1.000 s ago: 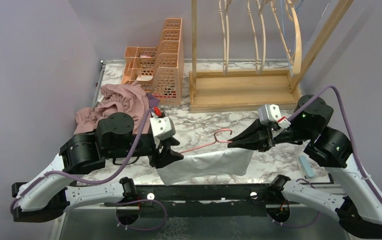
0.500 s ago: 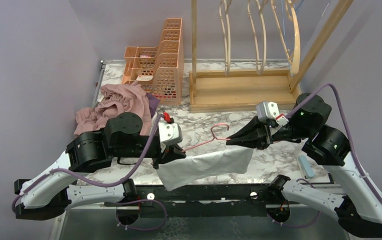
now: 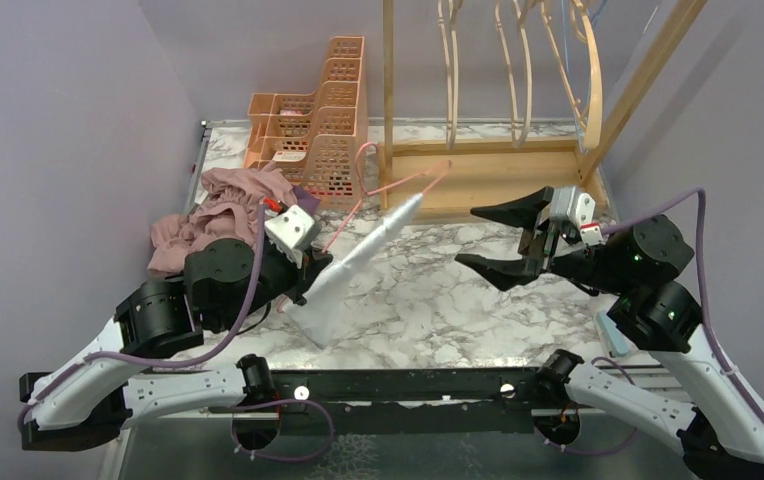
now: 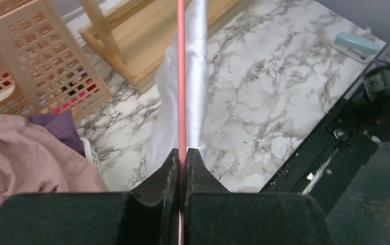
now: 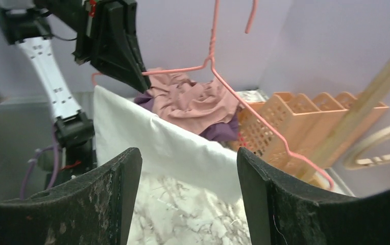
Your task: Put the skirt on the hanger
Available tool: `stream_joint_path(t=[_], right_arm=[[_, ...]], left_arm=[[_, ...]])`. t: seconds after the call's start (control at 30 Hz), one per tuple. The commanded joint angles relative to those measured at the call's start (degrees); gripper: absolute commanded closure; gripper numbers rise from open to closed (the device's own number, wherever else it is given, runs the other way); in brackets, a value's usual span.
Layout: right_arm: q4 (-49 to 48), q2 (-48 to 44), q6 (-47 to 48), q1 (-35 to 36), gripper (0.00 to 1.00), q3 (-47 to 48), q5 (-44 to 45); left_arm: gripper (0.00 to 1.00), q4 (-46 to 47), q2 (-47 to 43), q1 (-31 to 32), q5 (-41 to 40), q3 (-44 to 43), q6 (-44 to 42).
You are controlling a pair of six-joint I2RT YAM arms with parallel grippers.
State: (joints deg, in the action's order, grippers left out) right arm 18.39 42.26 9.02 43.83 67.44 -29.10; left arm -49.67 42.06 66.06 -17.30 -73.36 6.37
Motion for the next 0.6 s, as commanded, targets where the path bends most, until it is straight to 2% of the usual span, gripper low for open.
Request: stream_joint_path(t=[0.0,0.17,0.33,0.57], right_arm=[[-8.5,-0.9,-1.6,0.3,0.28,-2.0,10.0],[-9.0,-0.6,-3.1,0.3,0.28,-2.6,14.6],[-6.9,-0.4,-6.0,0.3,0.28,-3.5,17.3],[-2.6,0.0,-12.1,0.3,0.29,-4.2,18.9]], left_arm=[[1.00,4.4,2.1,-0.1,-11.9,-1.2,5.2],[1.00,4.0,9.0,-0.1,-16.1,-5.3,7.1],[1.00,3.9,16.4,-0.1,-24.7,-11.8,9.5],[1.00,5.4,30.9,-0.3,-33.8,-24.6,8.7]])
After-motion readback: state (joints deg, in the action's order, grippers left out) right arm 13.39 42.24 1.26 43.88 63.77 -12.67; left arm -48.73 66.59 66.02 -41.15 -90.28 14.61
